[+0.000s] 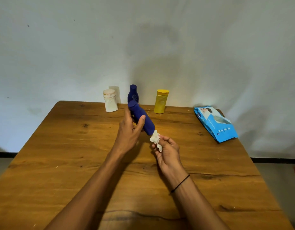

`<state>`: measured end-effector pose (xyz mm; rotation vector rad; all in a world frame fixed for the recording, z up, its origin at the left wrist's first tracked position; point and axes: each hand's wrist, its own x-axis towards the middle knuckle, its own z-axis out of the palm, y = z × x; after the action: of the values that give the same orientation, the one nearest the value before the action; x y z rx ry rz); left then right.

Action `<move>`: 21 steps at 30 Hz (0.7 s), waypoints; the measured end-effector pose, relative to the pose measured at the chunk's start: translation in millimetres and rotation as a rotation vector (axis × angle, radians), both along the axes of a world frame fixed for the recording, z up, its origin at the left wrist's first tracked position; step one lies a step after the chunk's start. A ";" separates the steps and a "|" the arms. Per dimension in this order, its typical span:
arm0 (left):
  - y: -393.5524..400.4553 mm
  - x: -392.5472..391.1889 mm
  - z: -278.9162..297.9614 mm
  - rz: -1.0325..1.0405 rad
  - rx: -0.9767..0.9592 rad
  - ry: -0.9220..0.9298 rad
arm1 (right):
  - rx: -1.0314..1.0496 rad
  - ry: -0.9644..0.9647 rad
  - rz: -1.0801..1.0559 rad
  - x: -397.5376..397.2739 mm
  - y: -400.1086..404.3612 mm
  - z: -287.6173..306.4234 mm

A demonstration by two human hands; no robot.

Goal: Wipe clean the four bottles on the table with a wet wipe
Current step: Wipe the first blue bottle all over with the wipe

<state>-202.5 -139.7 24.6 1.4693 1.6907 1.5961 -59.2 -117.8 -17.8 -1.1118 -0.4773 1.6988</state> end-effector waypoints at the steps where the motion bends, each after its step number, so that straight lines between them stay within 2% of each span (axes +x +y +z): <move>1: 8.6 -2.4 3.1 -0.005 0.004 0.027 | 0.055 -0.080 -0.020 -0.4 7.9 -5.0; 5: 41.1 -7.6 18.0 -0.040 -0.003 0.112 | 0.350 -0.508 -0.074 7.1 37.3 -14.2; 9: 75.6 1.0 36.0 -0.103 -0.050 0.233 | 0.537 -0.733 -0.041 19.5 56.2 -23.0; 14: 129.6 25.9 60.9 -0.245 -0.103 0.411 | 0.583 -0.778 -0.093 23.2 63.7 -40.9; 18: 176.8 43.9 74.1 -0.274 -0.139 0.440 | 0.588 -0.757 -0.081 24.0 70.9 -46.1; 21: 210.2 51.1 75.0 -0.313 -0.224 0.564 | 0.582 -0.740 -0.077 25.1 77.9 -45.9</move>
<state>-151.4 70.4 99.6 2.0626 1.7248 0.8438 -34.1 -39.9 -63.8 -1.2565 -1.2770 0.9257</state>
